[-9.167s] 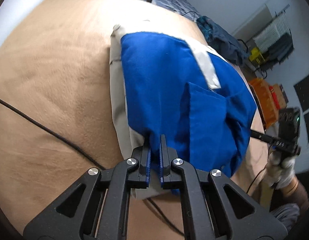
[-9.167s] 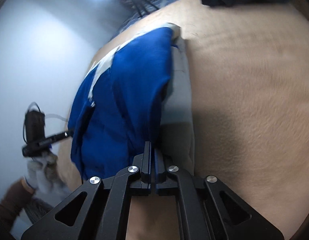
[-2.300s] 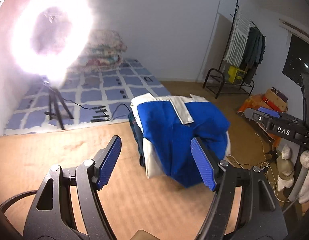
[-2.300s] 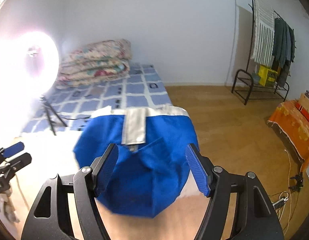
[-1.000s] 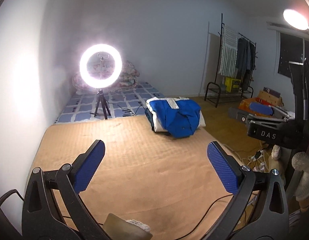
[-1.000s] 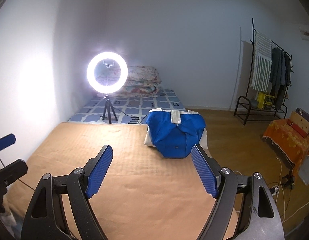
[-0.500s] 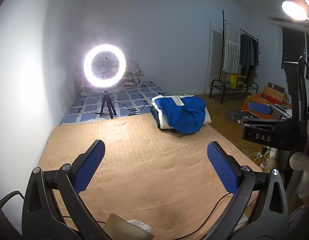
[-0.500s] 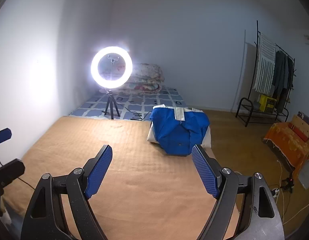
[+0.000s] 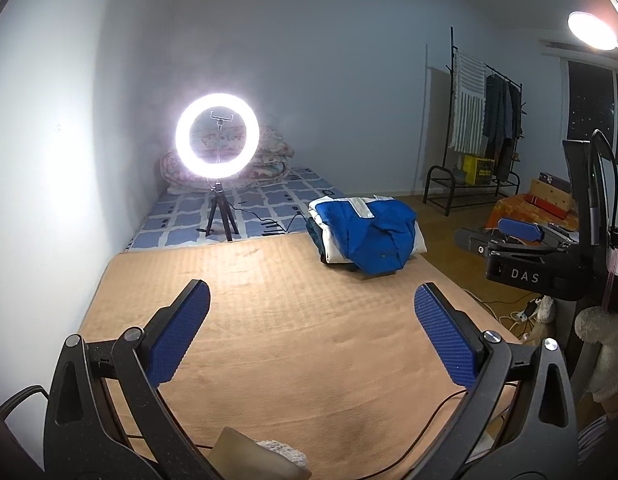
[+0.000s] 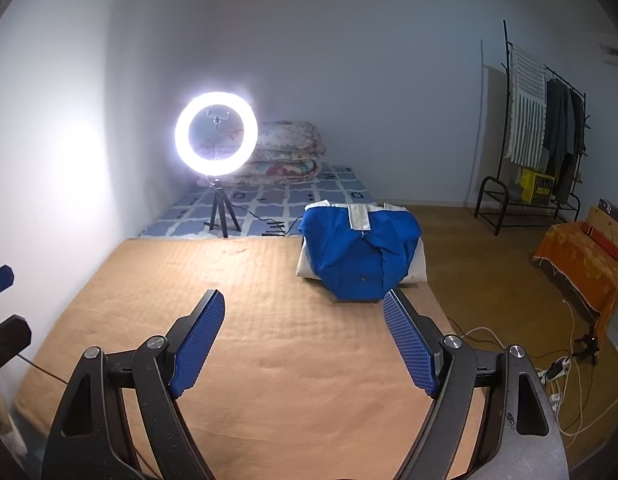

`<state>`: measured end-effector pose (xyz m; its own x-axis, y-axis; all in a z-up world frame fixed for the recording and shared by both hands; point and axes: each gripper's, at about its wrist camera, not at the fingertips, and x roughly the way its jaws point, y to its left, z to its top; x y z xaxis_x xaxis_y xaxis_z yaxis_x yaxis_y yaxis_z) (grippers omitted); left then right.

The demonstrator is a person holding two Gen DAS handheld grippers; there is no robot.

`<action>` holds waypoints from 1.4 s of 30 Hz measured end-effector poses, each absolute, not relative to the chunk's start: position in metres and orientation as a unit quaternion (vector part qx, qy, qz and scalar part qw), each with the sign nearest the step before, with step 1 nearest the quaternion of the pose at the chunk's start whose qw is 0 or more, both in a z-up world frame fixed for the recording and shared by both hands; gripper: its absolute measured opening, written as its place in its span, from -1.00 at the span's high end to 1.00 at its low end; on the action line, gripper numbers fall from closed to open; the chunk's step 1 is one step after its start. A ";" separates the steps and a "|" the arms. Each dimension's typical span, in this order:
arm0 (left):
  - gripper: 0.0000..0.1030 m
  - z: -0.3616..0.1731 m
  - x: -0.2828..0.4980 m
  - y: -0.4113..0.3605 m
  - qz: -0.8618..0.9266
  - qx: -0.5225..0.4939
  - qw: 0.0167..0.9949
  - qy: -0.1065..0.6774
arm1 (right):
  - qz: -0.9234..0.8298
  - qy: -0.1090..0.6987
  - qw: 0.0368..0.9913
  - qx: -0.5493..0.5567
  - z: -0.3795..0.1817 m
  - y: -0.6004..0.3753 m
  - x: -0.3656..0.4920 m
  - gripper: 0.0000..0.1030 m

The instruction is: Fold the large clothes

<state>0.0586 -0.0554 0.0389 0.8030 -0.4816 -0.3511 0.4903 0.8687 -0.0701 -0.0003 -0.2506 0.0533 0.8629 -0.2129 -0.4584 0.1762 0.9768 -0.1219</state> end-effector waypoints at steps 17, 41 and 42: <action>-1.00 0.042 0.055 -0.054 -0.255 0.010 0.951 0.174 | -0.098 0.245 0.964 -0.045 0.053 -0.246 0.001 -0.59; -1.00 0.048 0.056 -0.055 -0.256 0.016 0.950 0.176 | -0.093 0.253 0.961 -0.056 0.047 -0.242 0.005 -0.59; -1.00 0.049 0.056 -0.056 -0.255 0.017 0.951 0.176 | -0.093 0.253 0.961 -0.056 0.047 -0.241 0.005 -0.59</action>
<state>0.0561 -0.0559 0.0487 0.8083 -0.4788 -0.3427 0.4907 0.8695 -0.0575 0.0048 -0.2412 0.0466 0.8543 -0.2070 -0.4767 0.1498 0.9764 -0.1555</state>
